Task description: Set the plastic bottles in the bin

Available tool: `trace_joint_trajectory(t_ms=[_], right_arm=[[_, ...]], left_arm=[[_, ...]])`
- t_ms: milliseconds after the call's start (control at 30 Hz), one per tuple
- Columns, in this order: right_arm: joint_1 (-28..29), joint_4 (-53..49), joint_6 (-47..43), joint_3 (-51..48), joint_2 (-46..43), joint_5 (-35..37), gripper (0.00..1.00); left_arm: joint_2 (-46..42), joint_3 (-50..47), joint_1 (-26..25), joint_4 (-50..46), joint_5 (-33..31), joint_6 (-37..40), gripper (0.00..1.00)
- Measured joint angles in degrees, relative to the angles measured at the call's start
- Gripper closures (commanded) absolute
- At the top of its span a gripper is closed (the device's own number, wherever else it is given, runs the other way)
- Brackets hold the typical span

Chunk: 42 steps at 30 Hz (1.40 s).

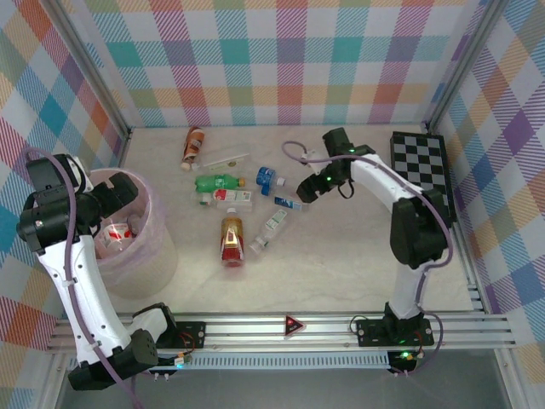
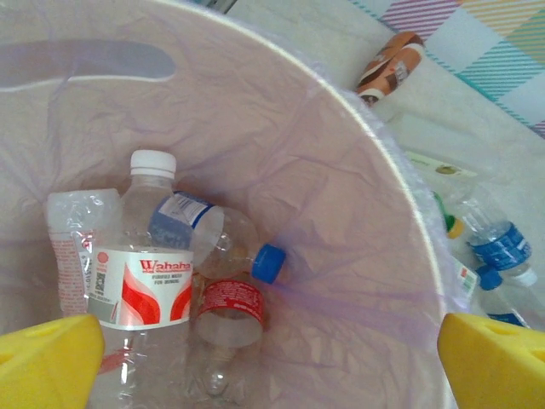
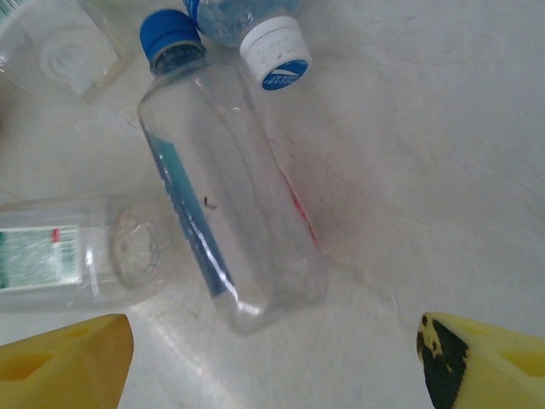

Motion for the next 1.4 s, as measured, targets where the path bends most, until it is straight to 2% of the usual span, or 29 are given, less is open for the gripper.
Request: trace_joint_trajectory(t_ms=[233, 533, 600, 900, 1067, 1267, 1400], right_arm=[[2.8, -0.3, -4.1, 3.9, 6.5, 1.3, 0.15], [3.5, -1.2, -4.7, 6.9, 12.0, 2.5, 0.17], [3.5, -1.4, -4.7, 6.9, 12.9, 2.9, 0.24], [3.4, 0.0, -4.7, 6.0, 13.2, 4.1, 0.36], [3.3, 0.3, -4.7, 3.4, 11.3, 4.4, 0.4], [2.6, 0.1, -4.6, 0.0, 5.9, 4.5, 0.43], [1.0, 0.0, -1.6, -2.3, 0.9, 4.3, 0.44]], left_arm=[[-1.0, 3.5, 0.0, -2.6, 5.3, 0.0, 0.0], [-1.8, 5.6, 0.0, -2.8, 11.3, -0.3, 0.0], [-1.8, 5.6, 0.0, -2.8, 11.7, -0.3, 0.0], [-1.9, 5.6, 0.0, -2.5, 14.2, -1.3, 0.01], [-3.6, 3.7, -0.5, 1.0, 20.2, -4.5, 0.04], [-4.7, 3.1, -5.4, 3.6, 21.2, -8.1, 0.06], [-4.8, 1.5, -12.0, 7.4, 20.9, -11.0, 0.06]])
